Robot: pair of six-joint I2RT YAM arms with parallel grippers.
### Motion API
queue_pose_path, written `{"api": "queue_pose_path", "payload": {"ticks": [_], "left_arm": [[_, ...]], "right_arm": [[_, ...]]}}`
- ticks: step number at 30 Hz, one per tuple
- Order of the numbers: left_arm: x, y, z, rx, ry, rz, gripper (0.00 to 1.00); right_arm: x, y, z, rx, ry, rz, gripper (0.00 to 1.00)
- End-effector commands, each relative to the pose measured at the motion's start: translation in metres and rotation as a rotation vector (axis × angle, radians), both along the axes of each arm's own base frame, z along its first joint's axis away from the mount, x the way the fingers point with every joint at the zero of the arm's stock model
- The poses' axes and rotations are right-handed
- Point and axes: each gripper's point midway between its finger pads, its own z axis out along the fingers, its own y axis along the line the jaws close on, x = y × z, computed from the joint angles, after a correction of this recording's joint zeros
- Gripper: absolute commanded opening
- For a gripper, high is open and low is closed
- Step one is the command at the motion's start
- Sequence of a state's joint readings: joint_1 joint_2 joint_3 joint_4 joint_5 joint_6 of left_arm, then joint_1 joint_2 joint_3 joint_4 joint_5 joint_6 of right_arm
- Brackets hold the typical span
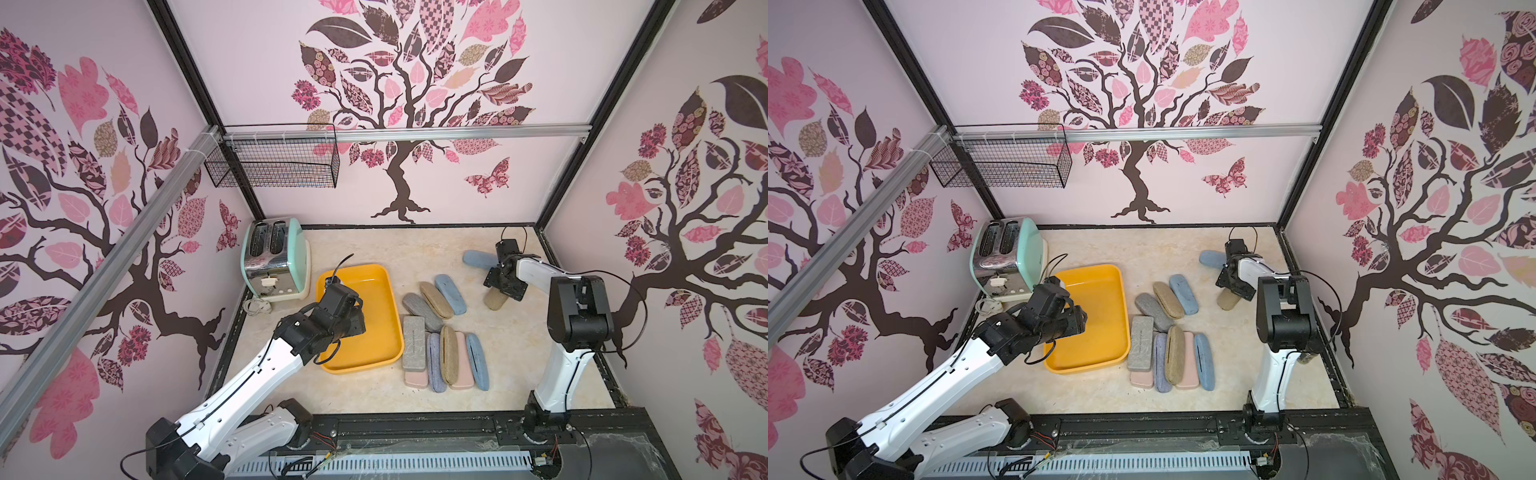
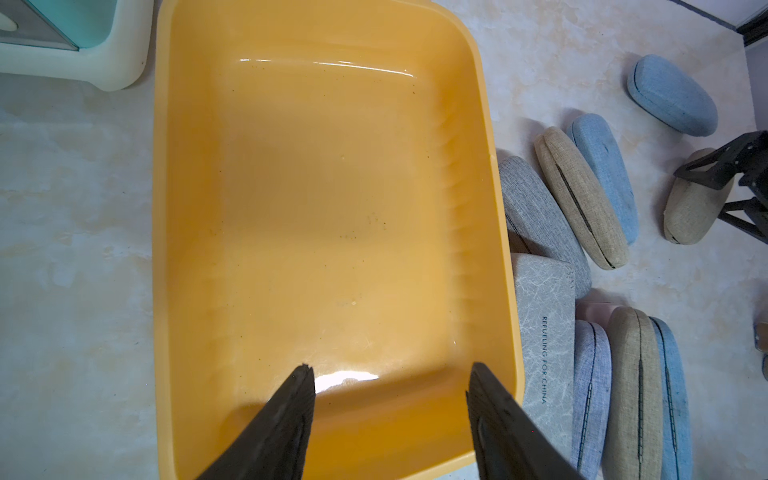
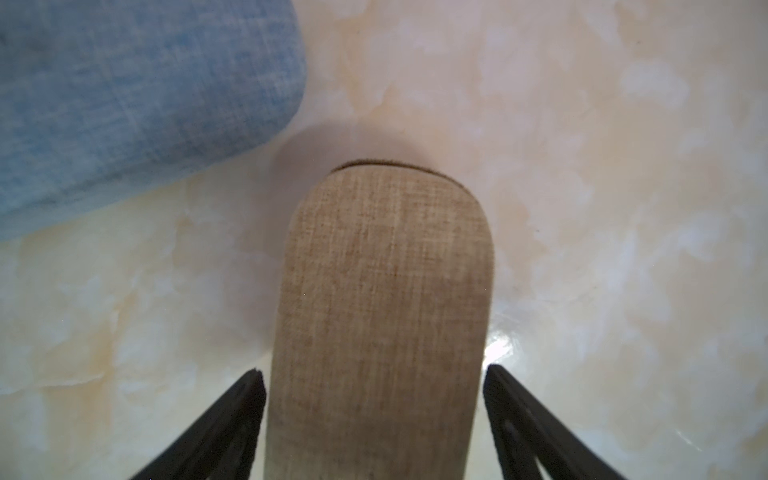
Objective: Put the glasses cases into the storage boxes
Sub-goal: Pick up the glasses case at the center of the board.
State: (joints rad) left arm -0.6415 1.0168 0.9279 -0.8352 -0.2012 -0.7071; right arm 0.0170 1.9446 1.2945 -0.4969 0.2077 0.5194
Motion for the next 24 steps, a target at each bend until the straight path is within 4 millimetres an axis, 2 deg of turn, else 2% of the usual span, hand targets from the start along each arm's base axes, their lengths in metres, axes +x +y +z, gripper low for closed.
{"api": "queue_pose_path", "payload": {"ticks": [1, 7, 11, 14, 17, 20, 23, 24], "left_arm": [[-0.002, 0.006, -0.003, 0.019, -0.014, 0.003, 0.62], [-0.003, 0.012, -0.001, 0.032, -0.024, 0.018, 0.62], [-0.004, 0.016, 0.001, 0.047, -0.032, 0.026, 0.62], [-0.003, 0.021, 0.007, 0.067, -0.053, 0.035, 0.63], [0.000, 0.027, 0.015, 0.082, -0.082, 0.054, 0.65], [0.004, 0.039, 0.023, 0.106, -0.106, 0.107, 0.66], [0.009, 0.052, 0.025, 0.064, -0.096, 0.173, 0.67], [0.011, 0.054, 0.025, 0.026, -0.091, 0.187, 0.67]], "right_arm": [[-0.007, 0.000, -0.016, 0.009, 0.041, -0.001, 0.80], [-0.013, 0.002, -0.020, 0.018, 0.047, 0.002, 0.66], [-0.018, 0.001, -0.020, 0.015, 0.046, 0.004, 0.61], [-0.020, 0.004, -0.007, 0.028, 0.017, 0.019, 0.59], [-0.022, 0.017, 0.021, 0.055, -0.040, 0.053, 0.59], [-0.026, 0.048, 0.062, 0.050, -0.113, 0.151, 0.59], [-0.041, 0.121, 0.102, 0.056, -0.177, 0.341, 0.59], [-0.050, 0.152, 0.114, 0.064, -0.200, 0.421, 0.59]]}}
